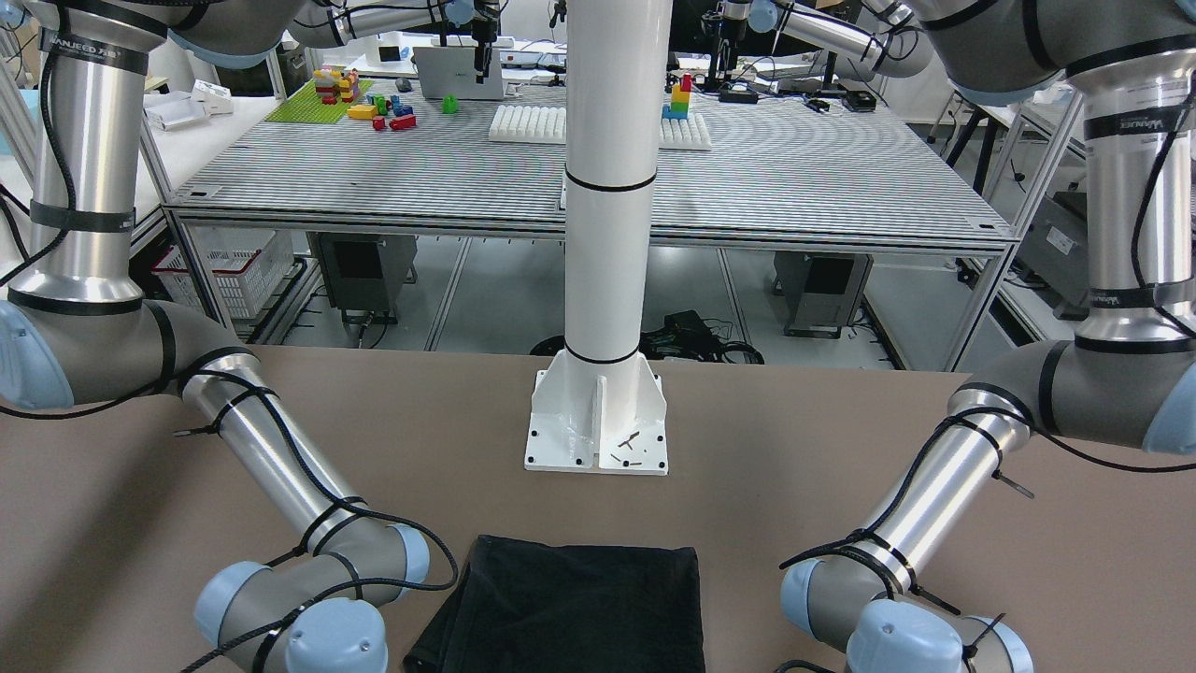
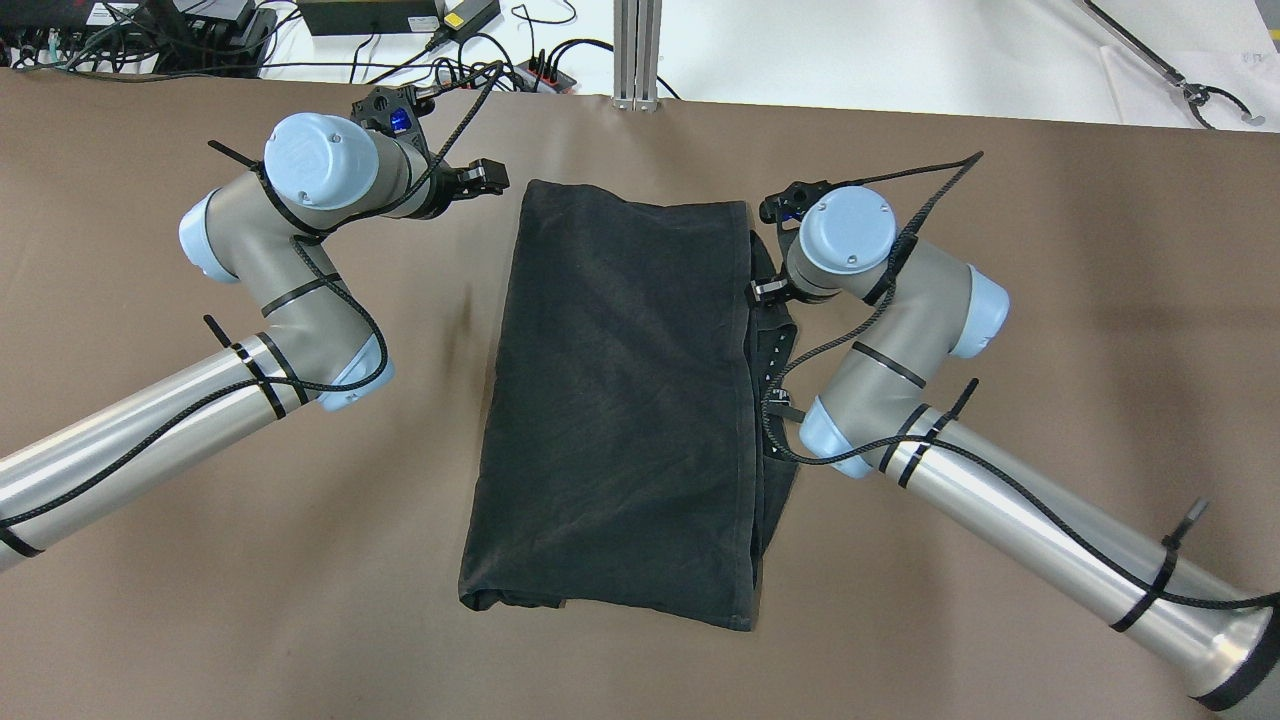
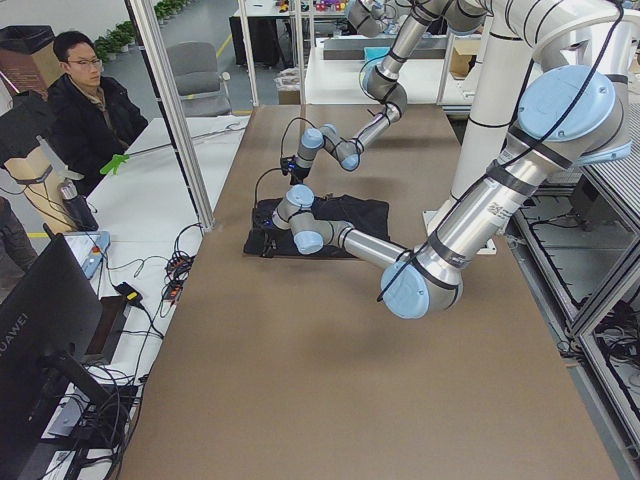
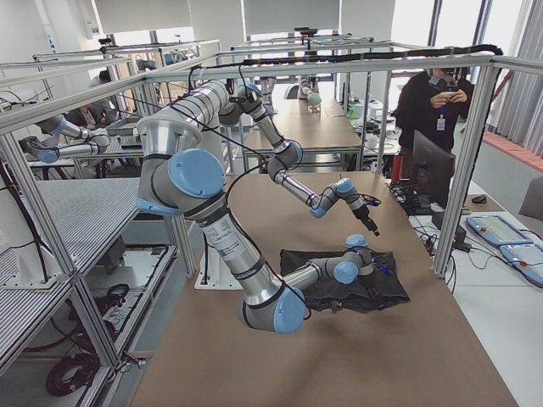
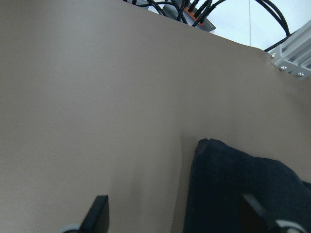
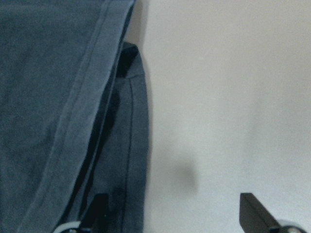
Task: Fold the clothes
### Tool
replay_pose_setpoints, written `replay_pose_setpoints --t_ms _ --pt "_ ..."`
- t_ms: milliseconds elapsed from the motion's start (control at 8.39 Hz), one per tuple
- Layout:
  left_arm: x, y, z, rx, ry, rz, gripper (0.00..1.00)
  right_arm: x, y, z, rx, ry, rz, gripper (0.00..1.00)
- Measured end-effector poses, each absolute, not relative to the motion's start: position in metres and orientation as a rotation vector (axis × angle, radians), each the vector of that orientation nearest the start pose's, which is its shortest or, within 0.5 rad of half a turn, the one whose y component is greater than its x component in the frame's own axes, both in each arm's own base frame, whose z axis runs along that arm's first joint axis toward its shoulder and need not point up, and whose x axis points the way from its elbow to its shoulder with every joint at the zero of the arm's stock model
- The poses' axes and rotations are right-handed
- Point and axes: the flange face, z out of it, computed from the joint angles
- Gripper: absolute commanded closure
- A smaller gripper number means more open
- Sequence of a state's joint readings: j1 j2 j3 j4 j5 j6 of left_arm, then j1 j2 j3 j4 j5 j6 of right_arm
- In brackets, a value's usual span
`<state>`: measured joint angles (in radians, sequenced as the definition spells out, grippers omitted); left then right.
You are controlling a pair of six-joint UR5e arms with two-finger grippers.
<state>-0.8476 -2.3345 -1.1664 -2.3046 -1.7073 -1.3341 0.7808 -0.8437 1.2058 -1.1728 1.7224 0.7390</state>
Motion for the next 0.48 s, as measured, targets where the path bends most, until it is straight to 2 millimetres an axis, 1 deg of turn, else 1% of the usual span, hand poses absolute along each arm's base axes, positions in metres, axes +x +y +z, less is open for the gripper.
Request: replay_pose_setpoints --t_ms 119,238,358,477 --pt "0.434 -0.673 0.290 0.460 1.011 -0.471 0.06 -0.460 -0.633 0.346 0.452 -0.654 -0.128 0.05" --pt "0.433 -0.673 0.290 0.459 1.013 -0.469 0.06 -0.451 -0.627 0.338 0.446 -0.683 -0.133 0.05" --pt "0.433 -0.672 0.289 0.459 1.015 -0.469 0.06 -0.444 -0.619 0.323 0.427 -0.716 -0.088 0.05" --pt "0.433 -0.672 0.289 0.457 1.016 -0.470 0.06 -0.444 -0.604 0.307 0.389 -0.757 -0.003 0.05"
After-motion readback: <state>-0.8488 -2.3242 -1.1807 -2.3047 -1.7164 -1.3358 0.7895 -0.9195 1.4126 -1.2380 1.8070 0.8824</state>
